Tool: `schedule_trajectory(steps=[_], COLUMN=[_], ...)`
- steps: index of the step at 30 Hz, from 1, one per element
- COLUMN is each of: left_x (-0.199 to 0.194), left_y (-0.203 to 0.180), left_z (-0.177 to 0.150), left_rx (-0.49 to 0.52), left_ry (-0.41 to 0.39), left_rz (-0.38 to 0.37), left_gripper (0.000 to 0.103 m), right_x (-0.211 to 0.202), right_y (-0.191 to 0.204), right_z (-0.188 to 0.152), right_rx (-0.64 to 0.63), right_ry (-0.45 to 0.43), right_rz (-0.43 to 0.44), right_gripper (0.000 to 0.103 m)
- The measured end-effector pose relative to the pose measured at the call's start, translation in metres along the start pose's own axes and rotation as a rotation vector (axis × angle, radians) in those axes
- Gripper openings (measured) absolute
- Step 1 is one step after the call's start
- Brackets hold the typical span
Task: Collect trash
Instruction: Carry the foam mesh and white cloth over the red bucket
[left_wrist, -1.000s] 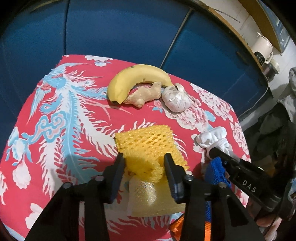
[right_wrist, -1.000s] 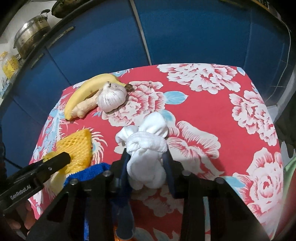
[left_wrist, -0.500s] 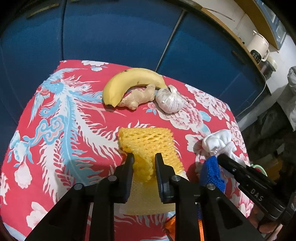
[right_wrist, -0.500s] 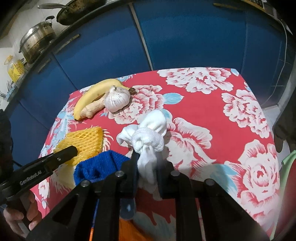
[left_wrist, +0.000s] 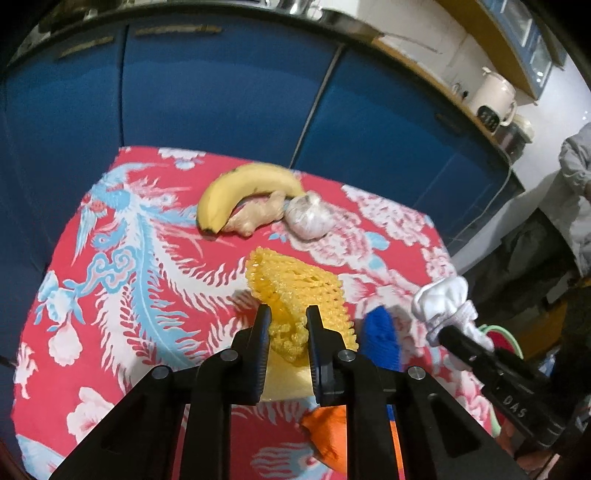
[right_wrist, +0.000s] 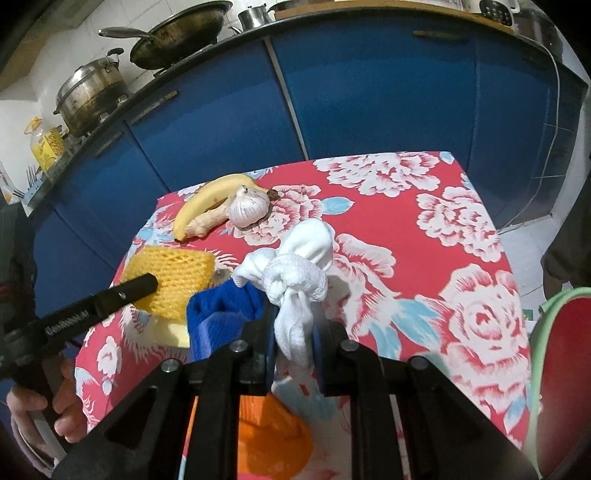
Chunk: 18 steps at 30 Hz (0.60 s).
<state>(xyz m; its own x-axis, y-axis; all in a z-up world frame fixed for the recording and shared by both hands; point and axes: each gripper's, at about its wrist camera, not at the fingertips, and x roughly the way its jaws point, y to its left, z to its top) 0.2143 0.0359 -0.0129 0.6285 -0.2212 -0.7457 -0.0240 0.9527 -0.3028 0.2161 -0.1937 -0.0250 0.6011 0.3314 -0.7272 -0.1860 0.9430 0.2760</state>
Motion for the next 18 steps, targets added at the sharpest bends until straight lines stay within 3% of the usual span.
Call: schedule_trajectory(steps=[12,18], left_x=[-0.048,-0.052], left_y=[-0.047,-0.07], left_z=[-0.013,-0.022], left_rx=[0.086,0.133], left_ry=[-0.06,-0.042], left_rz=[-0.082,-0.099], left_gripper=[0.019,0.019], right_x=[-0.052,-0.076], right_y=[-0.016,-0.026], right_z=[-0.024,-0.035], right_rx=[0.037,0.035], right_ry=[-0.05,-0.069], right_rz=[0.005,-0.016], right_gripper=[0.019,0.019])
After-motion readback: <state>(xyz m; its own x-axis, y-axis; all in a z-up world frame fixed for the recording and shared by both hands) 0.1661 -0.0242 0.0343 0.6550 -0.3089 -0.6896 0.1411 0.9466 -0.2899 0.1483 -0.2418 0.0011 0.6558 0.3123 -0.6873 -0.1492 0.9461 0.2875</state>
